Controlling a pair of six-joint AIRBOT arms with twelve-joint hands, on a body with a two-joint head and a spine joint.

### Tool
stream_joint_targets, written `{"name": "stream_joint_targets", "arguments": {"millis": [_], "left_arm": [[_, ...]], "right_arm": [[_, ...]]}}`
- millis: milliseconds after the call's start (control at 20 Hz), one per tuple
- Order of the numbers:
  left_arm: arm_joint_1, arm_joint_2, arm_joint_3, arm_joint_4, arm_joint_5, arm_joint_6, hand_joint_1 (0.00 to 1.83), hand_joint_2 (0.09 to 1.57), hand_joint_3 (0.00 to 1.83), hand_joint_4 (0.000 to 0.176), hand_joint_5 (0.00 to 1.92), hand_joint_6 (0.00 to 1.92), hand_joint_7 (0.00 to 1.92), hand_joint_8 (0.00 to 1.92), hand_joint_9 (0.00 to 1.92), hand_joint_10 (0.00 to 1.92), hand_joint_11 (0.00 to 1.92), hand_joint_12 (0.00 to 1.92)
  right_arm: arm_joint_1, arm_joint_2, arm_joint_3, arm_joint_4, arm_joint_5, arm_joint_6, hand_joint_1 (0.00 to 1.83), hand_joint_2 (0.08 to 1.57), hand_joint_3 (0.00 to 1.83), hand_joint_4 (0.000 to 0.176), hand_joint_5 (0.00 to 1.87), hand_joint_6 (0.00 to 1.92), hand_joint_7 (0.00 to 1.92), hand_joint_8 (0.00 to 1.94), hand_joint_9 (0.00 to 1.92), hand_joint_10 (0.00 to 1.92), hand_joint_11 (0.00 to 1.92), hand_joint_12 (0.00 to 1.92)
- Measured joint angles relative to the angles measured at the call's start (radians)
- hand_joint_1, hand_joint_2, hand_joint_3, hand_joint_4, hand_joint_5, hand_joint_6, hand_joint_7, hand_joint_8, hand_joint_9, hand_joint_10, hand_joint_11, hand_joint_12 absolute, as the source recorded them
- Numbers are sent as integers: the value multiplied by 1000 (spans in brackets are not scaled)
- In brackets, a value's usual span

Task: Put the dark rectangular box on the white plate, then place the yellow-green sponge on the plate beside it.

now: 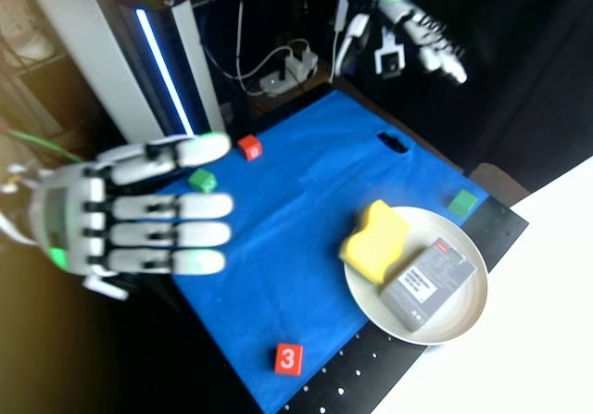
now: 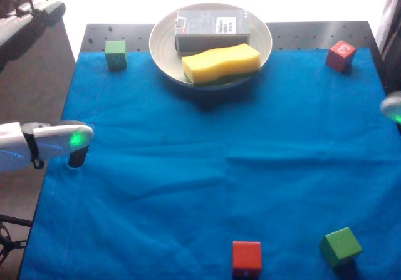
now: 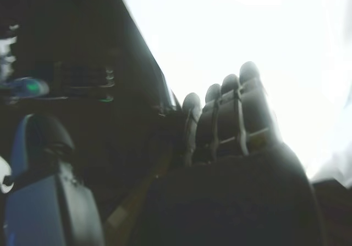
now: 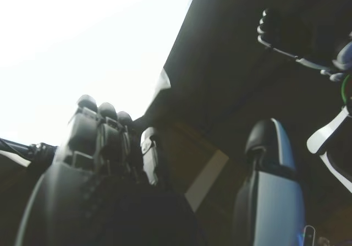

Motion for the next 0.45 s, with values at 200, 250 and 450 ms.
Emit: {"name": "stream_joint_targets", "arguments": {"millis": [200,250,450], "left_arm": [[31,1,-11,11,-74,-31,541,992,0,102,37,15,25,12,20,1,17,258],[40,1,-13,2,-95,-37,533,1000,0,100,44,8,33,6,20,1,3,310],[57,1,-15,-27,-143,-48,400,1022,0,98,56,3,61,3,52,4,0,500]], "right_arm": [[-97,23,-51,107,71,-11,706,845,4,176,0,0,0,0,0,0,0,0],[-104,24,-51,117,76,-11,726,843,2,176,0,0,0,0,0,0,0,0],[-105,24,-59,105,76,-11,749,874,12,176,0,0,0,0,0,0,0,0]]}}
